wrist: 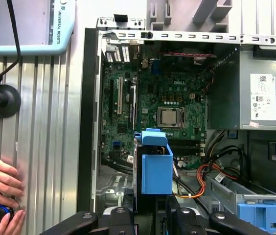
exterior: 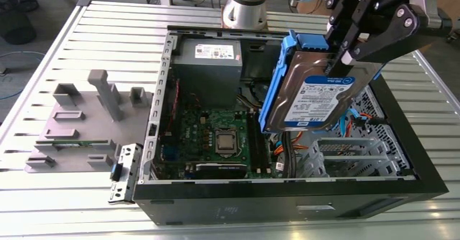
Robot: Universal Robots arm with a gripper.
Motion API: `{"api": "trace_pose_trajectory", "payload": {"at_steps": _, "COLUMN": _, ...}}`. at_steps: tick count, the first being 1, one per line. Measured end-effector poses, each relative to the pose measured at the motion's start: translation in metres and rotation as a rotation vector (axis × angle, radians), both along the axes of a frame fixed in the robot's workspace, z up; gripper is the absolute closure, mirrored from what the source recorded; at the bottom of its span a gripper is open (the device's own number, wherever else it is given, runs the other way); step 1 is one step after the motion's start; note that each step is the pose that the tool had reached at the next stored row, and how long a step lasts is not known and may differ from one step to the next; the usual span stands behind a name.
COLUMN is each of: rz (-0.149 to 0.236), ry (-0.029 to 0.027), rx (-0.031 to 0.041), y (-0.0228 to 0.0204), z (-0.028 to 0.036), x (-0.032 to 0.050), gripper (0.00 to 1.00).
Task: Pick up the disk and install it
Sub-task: 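Pick up the disk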
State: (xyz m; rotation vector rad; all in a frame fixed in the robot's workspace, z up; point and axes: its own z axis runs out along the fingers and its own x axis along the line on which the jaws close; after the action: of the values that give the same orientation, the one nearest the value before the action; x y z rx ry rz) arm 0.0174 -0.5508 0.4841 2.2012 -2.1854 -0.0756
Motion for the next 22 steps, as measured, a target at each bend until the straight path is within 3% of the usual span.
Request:
{"api": "trace_pose_trajectory", "payload": {"at_steps": 9, "rz": 0.000, "ry": 0.0001, "rx": 0.0008, "y": -0.0012, "z": -0.0017, "x": 0.0003, "gripper": 0.65}}
{"api": "trace_pose_trajectory", "payload": {"at_steps": 22, "rz": 0.000, "ry": 0.0001, "rx": 0.0011, "y": -0.0108, "z": -0.0060, "x": 0.0014, "gripper": 0.65}}
